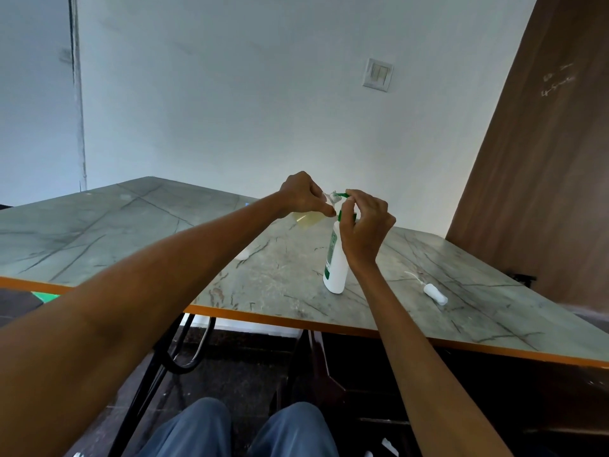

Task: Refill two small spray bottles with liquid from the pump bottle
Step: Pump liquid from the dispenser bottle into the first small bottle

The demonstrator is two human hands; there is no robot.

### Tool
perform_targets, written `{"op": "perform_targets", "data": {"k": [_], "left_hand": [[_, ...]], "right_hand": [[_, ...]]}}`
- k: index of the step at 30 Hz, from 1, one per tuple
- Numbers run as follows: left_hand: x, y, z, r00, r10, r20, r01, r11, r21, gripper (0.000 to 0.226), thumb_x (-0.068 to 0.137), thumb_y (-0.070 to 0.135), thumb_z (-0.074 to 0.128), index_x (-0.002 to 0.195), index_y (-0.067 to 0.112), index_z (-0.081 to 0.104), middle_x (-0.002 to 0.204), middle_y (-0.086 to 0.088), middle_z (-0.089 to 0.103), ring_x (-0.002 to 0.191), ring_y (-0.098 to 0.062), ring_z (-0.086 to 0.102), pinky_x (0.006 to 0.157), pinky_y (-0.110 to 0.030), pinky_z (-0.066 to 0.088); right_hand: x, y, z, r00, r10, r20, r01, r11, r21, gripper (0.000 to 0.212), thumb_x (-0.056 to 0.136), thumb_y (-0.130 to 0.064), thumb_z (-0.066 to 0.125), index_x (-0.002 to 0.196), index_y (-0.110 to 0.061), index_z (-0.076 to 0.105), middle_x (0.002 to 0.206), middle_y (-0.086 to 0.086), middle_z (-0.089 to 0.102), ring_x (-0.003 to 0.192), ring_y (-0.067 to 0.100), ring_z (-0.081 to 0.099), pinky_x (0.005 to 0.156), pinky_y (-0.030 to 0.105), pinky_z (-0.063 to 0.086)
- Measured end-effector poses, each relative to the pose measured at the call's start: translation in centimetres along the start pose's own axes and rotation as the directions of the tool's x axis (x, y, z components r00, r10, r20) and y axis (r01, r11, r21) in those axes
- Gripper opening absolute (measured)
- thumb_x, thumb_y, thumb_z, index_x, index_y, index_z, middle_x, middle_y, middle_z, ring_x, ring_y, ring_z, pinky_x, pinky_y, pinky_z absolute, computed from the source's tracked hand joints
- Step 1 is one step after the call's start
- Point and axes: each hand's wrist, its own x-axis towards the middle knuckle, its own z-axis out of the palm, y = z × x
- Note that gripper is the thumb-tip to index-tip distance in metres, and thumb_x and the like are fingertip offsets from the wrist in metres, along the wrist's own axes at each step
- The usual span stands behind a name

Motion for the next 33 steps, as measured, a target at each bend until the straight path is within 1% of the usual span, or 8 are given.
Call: {"op": "perform_targets", "data": {"k": [3, 8, 13, 17, 21, 26, 29, 33], "left_hand": [[-0.3, -0.3, 0.1, 1.000, 0.001, 0.003, -0.001, 1.000, -0.001, 0.036, 0.064, 0.023, 0.083, 0.091, 0.002, 0.073, 0.096, -0.007, 0.069, 0.079, -0.010, 0.051, 0.054, -0.016, 0.036], [-0.7, -0.6, 0.0, 1.000, -0.020, 0.023, 0.020, 1.000, 0.017, 0.034, 0.064, 0.023, 0.083, 0.088, 0.002, 0.073, 0.068, 0.007, 0.056, 0.068, -0.007, 0.048, 0.053, -0.016, 0.034], [-0.4, -0.7, -0.5, 1.000, -0.009, -0.001, 0.009, 1.000, 0.022, 0.034, 0.064, 0.024, 0.083, 0.089, 0.003, 0.073, 0.083, -0.001, 0.060, 0.081, -0.013, 0.050, 0.054, -0.018, 0.035], [0.0, -0.4, -0.7, 1.000, 0.000, 0.008, -0.001, 0.999, 0.047, 0.037, 0.066, 0.025, 0.081, 0.095, 0.003, 0.072, 0.103, -0.006, 0.067, 0.087, -0.015, 0.053, 0.058, -0.019, 0.037], [-0.2, -0.6, 0.0, 1.000, -0.006, -0.001, 0.006, 1.000, -0.008, 0.038, 0.064, 0.025, 0.083, 0.094, 0.004, 0.073, 0.090, -0.001, 0.065, 0.083, -0.013, 0.053, 0.055, -0.017, 0.038], [-0.1, -0.4, 1.2, 0.999, 0.003, 0.033, -0.003, 1.000, -0.004, 0.034, 0.064, 0.025, 0.083, 0.091, 0.006, 0.074, 0.082, 0.001, 0.062, 0.080, -0.013, 0.053, 0.055, -0.017, 0.038], [-0.1, -0.4, 1.3, 1.000, -0.009, 0.020, 0.010, 1.000, -0.007, 0.033, 0.065, 0.024, 0.082, 0.091, 0.005, 0.074, 0.084, 0.000, 0.063, 0.079, -0.013, 0.052, 0.056, -0.018, 0.038], [0.1, -0.2, 0.8, 1.000, -0.011, 0.012, 0.011, 1.000, -0.012, 0.035, 0.065, 0.024, 0.083, 0.093, 0.005, 0.073, 0.089, -0.001, 0.063, 0.084, -0.015, 0.054, 0.058, -0.019, 0.039]], "right_hand": [[-0.4, 0.2, 0.5, 1.000, 0.016, -0.014, -0.016, 1.000, 0.018, 0.038, 0.085, -0.029, 0.036, 0.095, -0.019, 0.071, 0.098, -0.007, 0.072, 0.094, 0.017, 0.059, 0.078, 0.028, 0.031], [-1.0, 0.1, 0.7, 0.999, 0.051, -0.014, -0.051, 0.998, 0.045, 0.039, 0.084, -0.028, 0.035, 0.093, -0.018, 0.072, 0.095, -0.006, 0.073, 0.088, 0.016, 0.059, 0.076, 0.029, 0.033], [-0.2, -0.4, 0.2, 1.000, 0.025, 0.010, -0.025, 1.000, 0.014, 0.039, 0.084, -0.032, 0.035, 0.089, -0.020, 0.072, 0.091, -0.008, 0.073, 0.094, 0.017, 0.057, 0.078, 0.027, 0.029], [0.1, -0.7, 0.3, 0.999, 0.045, -0.005, -0.045, 0.999, 0.028, 0.043, 0.083, -0.034, 0.033, 0.087, -0.019, 0.073, 0.089, -0.006, 0.073, 0.095, 0.018, 0.057, 0.077, 0.026, 0.027], [-0.1, 0.2, 0.2, 0.998, 0.042, -0.045, -0.041, 0.999, 0.034, 0.039, 0.086, -0.031, 0.035, 0.089, -0.020, 0.072, 0.090, -0.007, 0.073, 0.091, 0.017, 0.059, 0.076, 0.027, 0.030], [-0.6, 1.0, -0.3, 0.995, 0.095, -0.036, -0.092, 0.993, 0.069, 0.041, 0.086, -0.034, 0.034, 0.093, -0.021, 0.072, 0.091, -0.007, 0.073, 0.090, 0.014, 0.058, 0.078, 0.024, 0.025], [-0.2, 0.9, -0.6, 0.995, 0.097, 0.001, -0.097, 0.991, 0.097, 0.044, 0.084, -0.036, 0.032, 0.092, -0.020, 0.072, 0.091, -0.007, 0.072, 0.093, 0.015, 0.057, 0.082, 0.027, 0.029], [0.2, 0.8, -0.7, 0.997, 0.078, 0.022, -0.080, 0.990, 0.112, 0.044, 0.084, -0.037, 0.032, 0.092, -0.018, 0.072, 0.094, -0.007, 0.072, 0.097, 0.015, 0.057, 0.081, 0.026, 0.028]]}}
